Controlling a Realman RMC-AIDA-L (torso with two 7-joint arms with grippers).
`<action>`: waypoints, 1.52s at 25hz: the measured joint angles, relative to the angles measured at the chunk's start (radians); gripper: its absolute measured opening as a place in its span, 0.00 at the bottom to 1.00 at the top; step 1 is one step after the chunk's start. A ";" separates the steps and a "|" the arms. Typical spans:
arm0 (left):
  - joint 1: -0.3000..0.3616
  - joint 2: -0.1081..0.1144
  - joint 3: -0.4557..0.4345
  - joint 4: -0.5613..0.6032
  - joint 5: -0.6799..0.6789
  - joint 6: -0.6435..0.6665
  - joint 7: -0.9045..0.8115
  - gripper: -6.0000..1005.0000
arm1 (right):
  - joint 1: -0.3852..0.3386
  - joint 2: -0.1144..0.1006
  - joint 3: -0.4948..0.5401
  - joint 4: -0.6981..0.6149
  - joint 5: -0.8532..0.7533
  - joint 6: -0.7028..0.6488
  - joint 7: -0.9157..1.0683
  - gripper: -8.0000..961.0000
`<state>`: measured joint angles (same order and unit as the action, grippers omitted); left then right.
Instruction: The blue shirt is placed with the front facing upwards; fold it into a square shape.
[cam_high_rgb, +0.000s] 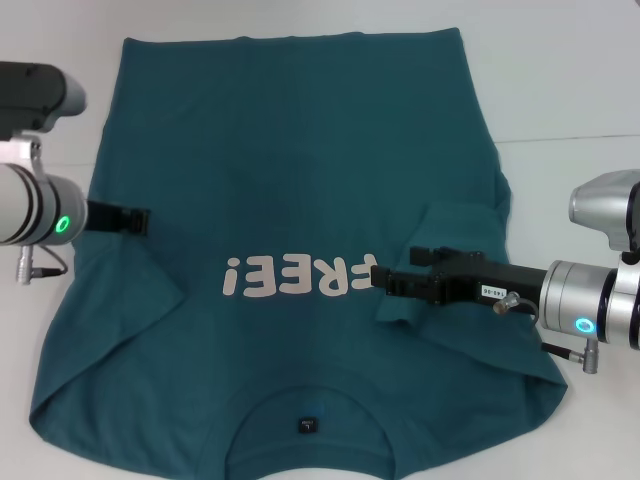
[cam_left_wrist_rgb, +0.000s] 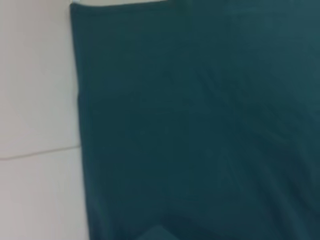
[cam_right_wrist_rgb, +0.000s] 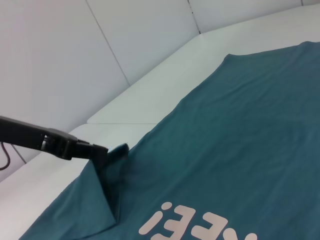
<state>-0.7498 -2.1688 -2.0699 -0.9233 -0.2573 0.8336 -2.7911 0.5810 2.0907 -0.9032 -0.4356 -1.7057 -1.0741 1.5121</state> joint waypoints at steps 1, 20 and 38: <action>0.000 0.000 0.000 0.000 0.000 0.000 0.000 0.06 | 0.000 0.000 0.000 0.000 0.000 0.001 0.000 0.98; -0.003 -0.001 0.082 -0.026 -0.071 0.014 -0.002 0.05 | 0.002 0.000 0.007 0.000 0.000 0.002 -0.001 0.98; 0.060 0.002 0.254 -0.193 -0.060 0.068 0.008 0.40 | -0.001 -0.003 0.009 -0.001 0.000 0.003 -0.003 0.98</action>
<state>-0.6900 -2.1666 -1.8159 -1.1167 -0.3176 0.9020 -2.7832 0.5798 2.0876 -0.8942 -0.4363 -1.7060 -1.0706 1.5090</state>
